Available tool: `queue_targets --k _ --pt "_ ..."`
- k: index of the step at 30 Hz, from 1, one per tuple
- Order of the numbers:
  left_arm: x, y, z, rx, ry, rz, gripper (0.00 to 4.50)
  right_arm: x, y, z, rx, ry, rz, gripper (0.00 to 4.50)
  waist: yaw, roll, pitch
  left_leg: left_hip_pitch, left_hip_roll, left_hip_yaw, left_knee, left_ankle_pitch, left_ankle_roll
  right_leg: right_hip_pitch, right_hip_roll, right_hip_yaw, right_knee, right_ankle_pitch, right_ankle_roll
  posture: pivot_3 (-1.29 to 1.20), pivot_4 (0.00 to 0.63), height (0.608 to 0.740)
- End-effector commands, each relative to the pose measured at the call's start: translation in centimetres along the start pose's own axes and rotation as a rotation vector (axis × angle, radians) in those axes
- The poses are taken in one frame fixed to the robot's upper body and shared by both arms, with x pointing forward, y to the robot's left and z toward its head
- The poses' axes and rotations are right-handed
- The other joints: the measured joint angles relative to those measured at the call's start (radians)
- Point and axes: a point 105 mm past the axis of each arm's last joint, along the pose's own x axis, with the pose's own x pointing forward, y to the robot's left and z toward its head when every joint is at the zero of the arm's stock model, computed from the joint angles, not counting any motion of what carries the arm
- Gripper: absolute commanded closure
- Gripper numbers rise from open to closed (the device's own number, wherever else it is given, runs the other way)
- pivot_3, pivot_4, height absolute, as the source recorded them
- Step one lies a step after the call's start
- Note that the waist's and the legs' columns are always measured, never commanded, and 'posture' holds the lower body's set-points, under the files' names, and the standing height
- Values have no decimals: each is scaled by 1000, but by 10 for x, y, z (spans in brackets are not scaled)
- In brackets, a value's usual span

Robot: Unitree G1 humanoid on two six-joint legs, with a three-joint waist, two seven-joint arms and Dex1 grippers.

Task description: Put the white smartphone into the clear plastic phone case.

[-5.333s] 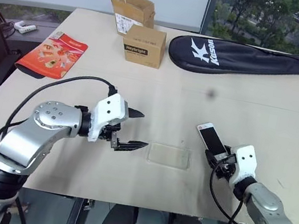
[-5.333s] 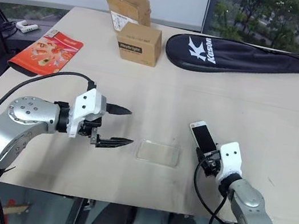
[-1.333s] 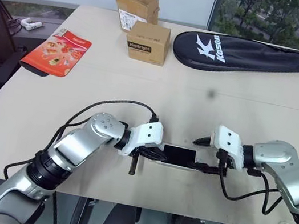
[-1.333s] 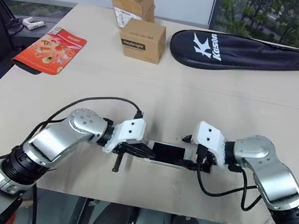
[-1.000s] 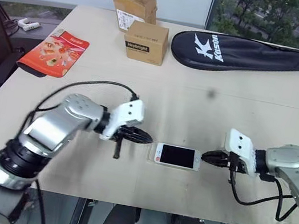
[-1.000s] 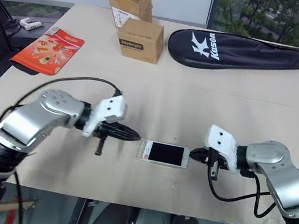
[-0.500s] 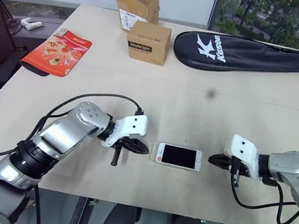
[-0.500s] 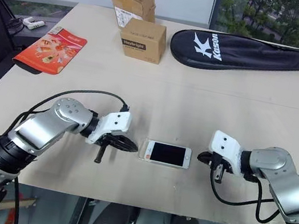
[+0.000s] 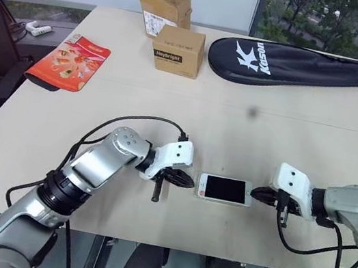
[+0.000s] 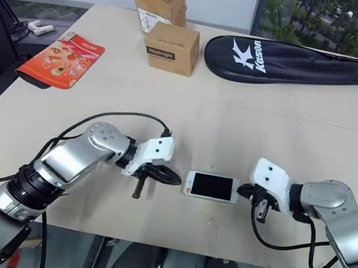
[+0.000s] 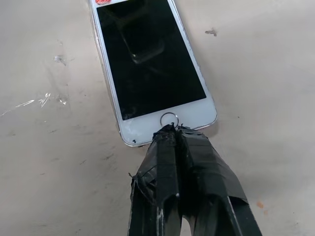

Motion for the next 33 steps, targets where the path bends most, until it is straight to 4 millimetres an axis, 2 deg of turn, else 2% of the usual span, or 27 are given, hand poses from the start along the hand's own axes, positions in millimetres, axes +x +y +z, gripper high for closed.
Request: queue_targets --k 1,13,18,23,28,33 --pt "4 -7 13 40 -37 -16 4500 -2 2 10 -33 -22 0 4465 -1 0 0 0 0 0 0 0 0 0 0 0 0 0 0 0 150 740" --pt "5 -8 12 34 -47 -3 4500 9 12 18 -20 -62 36 4465 -2 0 0 0 0 0 0 0 0 0 0 0 0 0 0 0 150 740" --pt "4 -7 10 34 -45 3 4500 -11 -11 19 -2 -60 -47 4465 -2 0 0 0 0 0 0 0 0 0 0 0 0 0 0 0 150 740" --pt "4 -6 10 36 -44 8 4500 -26 -22 -4 17 32 -88 4465 0 0 0 0 0 0 0 0 0 0 0 0 0 0 0 0 150 740" --pt "4 -5 10 37 -44 12 4500 -17 -13 -9 9 51 -44 4465 -6 0 0 0 0 0 0 0 0 0 0 0 0 0 0 0 150 740" --pt "4 -5 10 38 -44 15 4500 -4 -5 -2 0 13 -8 4465 -4 0 0 1 0 0 0 0 0 0 0 0 1 0 0 0 150 740"
